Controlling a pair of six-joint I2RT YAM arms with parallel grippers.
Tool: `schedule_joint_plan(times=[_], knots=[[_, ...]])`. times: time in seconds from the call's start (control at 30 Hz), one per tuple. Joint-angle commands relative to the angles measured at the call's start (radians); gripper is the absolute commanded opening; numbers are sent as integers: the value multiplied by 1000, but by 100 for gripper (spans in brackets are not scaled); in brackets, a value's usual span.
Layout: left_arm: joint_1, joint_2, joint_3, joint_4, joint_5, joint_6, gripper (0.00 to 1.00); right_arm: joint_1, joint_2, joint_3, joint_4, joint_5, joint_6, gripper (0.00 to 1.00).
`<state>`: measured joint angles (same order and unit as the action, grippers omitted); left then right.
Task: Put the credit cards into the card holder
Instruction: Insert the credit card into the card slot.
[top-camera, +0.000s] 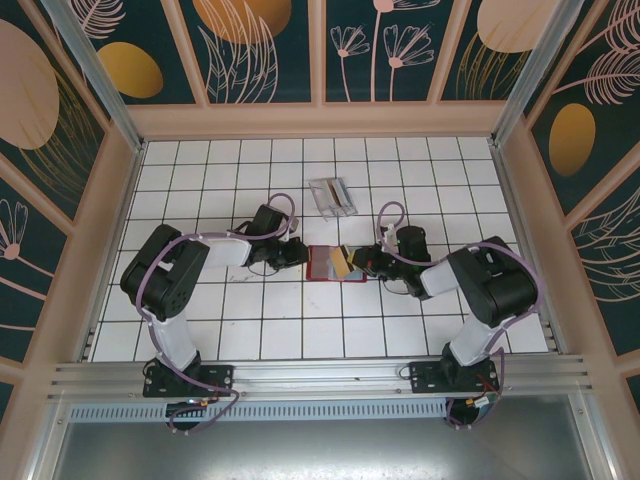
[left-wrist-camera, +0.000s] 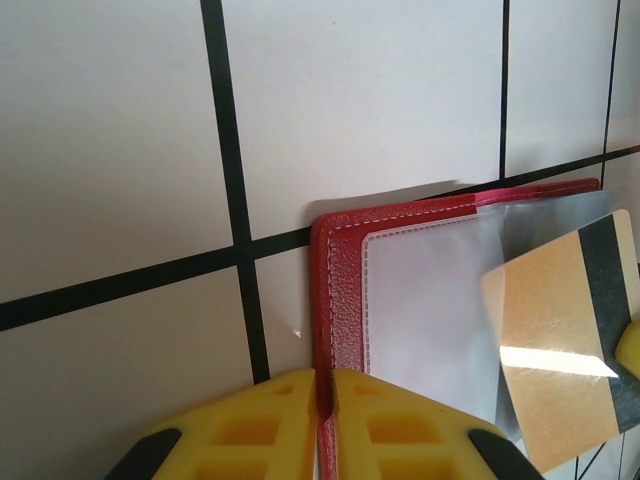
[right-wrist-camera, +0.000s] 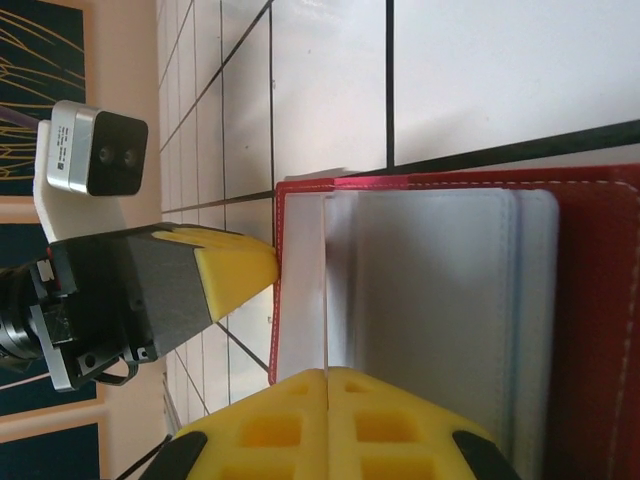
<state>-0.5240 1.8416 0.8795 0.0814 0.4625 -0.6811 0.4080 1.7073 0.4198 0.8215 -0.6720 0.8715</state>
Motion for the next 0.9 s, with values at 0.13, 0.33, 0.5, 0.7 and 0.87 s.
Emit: schedule_joint_plan(times=[0.13, 0.33, 0.5, 0.7, 0.87], knots=[[-4, 25, -10, -62, -80, 5, 14, 35, 71, -21, 145, -2, 55, 0], [-4, 22, -15, -55, -73, 1, 14, 47, 84, -15, 147, 69, 77, 0], [-4, 29, -12, -39, -60, -10, 14, 65, 127, 0, 218, 132, 147, 0], [-4, 25, -16, -24, -56, -17, 14, 127, 149, -1, 264, 224, 194, 0], [-4, 21, -31, -3, -55, -31, 14, 152, 131, -27, 274, 295, 204, 0]])
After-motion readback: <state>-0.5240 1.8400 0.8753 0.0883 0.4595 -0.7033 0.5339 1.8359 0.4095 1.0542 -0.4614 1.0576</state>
